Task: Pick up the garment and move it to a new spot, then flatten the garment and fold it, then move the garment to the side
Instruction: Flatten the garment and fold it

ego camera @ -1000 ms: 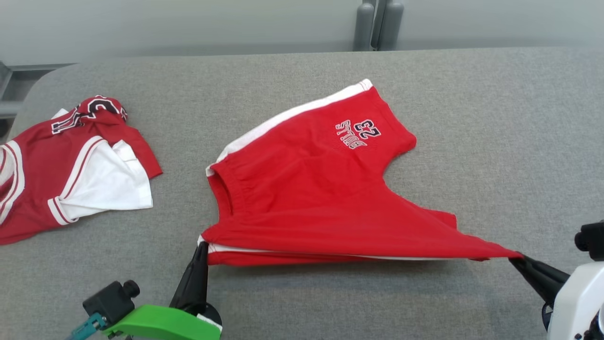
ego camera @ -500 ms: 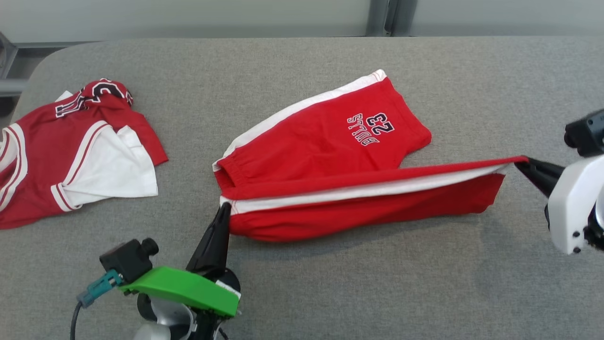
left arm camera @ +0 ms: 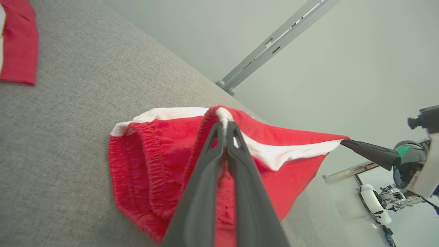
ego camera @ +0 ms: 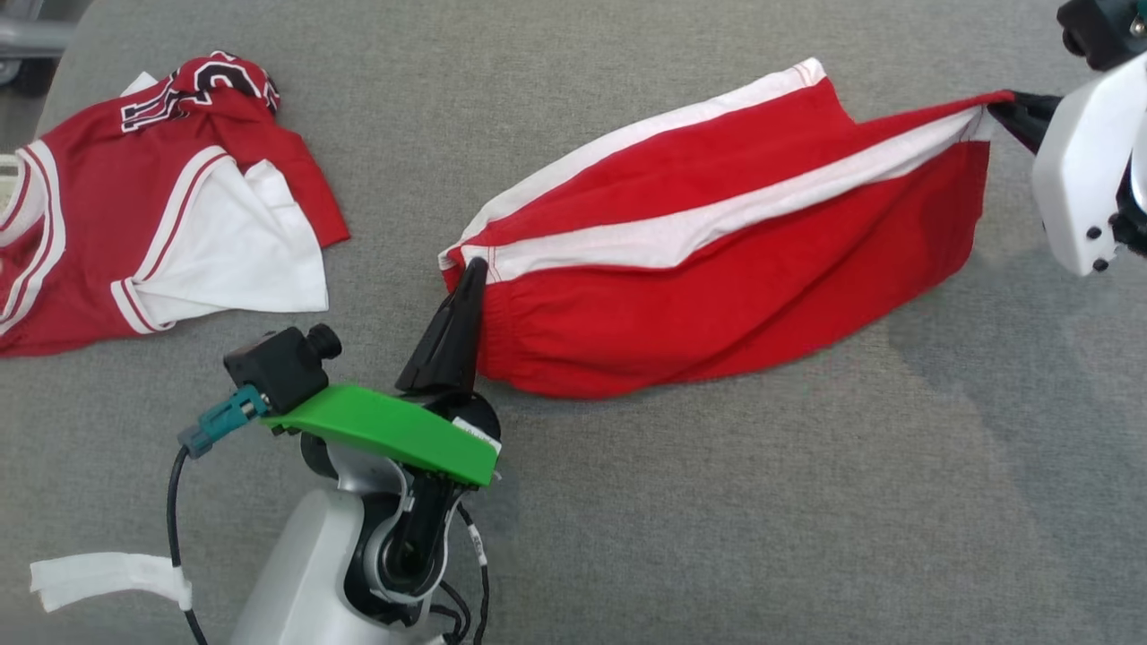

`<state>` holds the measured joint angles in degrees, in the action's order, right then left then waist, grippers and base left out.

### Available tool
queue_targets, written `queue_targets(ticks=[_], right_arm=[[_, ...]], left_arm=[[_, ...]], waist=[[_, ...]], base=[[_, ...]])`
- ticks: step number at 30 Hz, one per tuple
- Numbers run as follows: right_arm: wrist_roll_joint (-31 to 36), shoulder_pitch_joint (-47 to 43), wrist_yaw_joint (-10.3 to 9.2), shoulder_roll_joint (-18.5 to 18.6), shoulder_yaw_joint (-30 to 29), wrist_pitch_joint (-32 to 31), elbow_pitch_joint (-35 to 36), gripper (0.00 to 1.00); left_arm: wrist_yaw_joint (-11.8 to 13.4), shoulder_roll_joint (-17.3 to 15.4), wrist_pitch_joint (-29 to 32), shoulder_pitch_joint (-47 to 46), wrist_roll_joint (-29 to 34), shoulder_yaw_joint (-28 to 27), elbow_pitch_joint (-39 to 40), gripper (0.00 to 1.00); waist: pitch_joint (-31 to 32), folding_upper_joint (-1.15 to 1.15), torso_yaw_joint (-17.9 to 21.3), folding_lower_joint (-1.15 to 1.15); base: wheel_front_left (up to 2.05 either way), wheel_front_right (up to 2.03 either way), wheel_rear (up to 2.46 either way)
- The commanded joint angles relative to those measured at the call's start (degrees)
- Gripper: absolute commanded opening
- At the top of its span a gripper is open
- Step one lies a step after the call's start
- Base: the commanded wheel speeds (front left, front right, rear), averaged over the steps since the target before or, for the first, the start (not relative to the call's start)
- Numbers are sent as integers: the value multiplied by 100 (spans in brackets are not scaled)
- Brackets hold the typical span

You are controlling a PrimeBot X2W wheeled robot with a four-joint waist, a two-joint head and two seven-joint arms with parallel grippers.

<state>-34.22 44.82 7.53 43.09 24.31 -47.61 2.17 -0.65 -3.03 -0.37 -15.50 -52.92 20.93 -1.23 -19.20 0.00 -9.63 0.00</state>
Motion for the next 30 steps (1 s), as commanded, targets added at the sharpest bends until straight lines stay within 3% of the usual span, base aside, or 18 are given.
queue_targets(ticks=[1, 15, 30], right_arm=[[-38, 362, -8, -9, 158, 98, -231, 0], [-207, 1722, -8, -202, 1039, 236, -1444, 0], [229, 2349, -8, -670, 1247, 1179, -2862, 0]], left_arm=[[41, 2, -84, -278, -55, 48, -104, 0], [-21, 9, -182, -1258, -485, 205, -862, 0], [-67, 7, -632, -2124, -1057, 538, -1873, 0]], waist=[[-296, 0, -289, 0], [-568, 0, -561, 0], [-996, 0, -771, 0]], base=[[0, 0, 0], [0, 0, 0], [0, 0, 0]])
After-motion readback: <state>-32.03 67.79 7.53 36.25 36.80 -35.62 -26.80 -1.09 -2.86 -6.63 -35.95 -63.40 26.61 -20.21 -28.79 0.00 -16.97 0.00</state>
